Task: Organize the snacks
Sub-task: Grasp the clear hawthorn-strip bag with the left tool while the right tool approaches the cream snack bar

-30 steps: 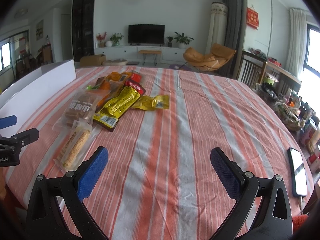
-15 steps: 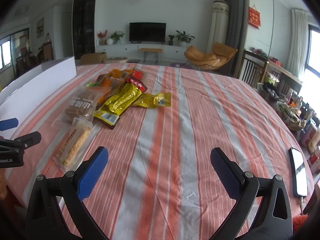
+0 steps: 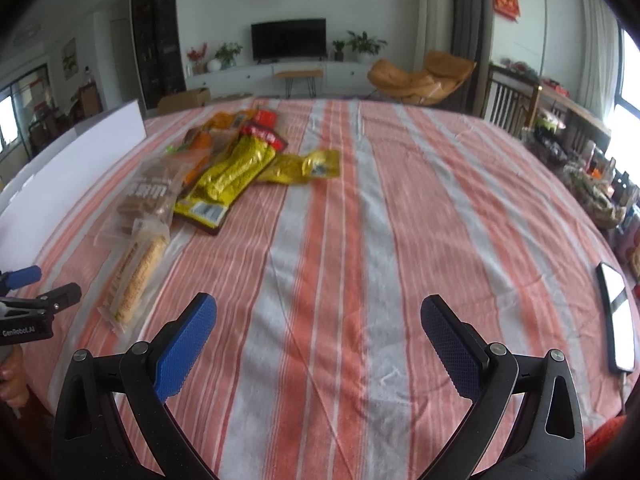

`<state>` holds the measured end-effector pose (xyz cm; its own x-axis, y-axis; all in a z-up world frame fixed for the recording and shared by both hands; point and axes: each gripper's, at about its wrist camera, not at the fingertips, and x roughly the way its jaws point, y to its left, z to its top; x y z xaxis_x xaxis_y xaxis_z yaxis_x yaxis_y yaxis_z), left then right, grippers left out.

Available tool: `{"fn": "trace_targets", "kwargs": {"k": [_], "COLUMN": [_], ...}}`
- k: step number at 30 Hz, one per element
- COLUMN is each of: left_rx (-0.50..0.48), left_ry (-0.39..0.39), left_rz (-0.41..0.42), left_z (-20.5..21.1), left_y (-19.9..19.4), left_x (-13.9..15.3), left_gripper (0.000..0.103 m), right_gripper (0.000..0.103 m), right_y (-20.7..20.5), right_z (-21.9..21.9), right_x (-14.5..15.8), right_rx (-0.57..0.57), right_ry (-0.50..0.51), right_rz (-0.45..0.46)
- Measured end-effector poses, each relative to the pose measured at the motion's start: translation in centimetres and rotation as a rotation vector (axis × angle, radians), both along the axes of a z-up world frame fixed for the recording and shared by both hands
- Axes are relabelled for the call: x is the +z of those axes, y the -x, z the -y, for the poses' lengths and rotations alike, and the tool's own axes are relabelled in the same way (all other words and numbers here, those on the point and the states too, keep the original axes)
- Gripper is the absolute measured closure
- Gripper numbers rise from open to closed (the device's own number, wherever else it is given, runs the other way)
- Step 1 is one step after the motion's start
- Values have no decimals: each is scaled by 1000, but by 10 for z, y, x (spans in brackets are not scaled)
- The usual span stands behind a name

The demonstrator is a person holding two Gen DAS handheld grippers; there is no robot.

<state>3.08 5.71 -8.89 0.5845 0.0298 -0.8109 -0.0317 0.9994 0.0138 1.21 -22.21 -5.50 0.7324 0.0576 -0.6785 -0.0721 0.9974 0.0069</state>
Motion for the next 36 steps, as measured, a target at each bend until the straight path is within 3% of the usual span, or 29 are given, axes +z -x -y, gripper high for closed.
{"fn": "trace_targets", "kwargs": {"k": [3, 8, 11, 17, 20, 23, 31, 36], "left_rx": [0, 7, 21, 50, 47, 58, 71, 86], "left_ry": [-8, -14, -27, 15, 12, 10, 11, 15], "left_rz": [-21, -26, -26, -36, -22, -17, -20, -56], "left_z": [-3, -9, -14, -33, -35, -34, -34, -34], "left_y": [-1, -3, -3, -3, 0, -1, -3, -8], "left_x": [-7, -12, -12, -14, -14, -14, -14, -13], "left_gripper": [0, 0, 0, 0, 0, 0, 0, 0], "right_gripper": [0, 0, 0, 1, 3, 3, 1, 1], "right_y": [-4, -19, -34, -61, -52, -42, -45, -41], "right_z": [-7, -34, -67, -130, -135, -117, -26, -30], "right_x": [-8, -10, -6, -33, -34, -35, -28, -30], "right_rx": [32, 177, 254, 240, 224, 164, 16, 34], "right_ry": [-14, -232, -274, -129, -22, 48, -15, 24], "right_rz": [-44, -149, -189, -284, -241, -198, -194, -191]}}
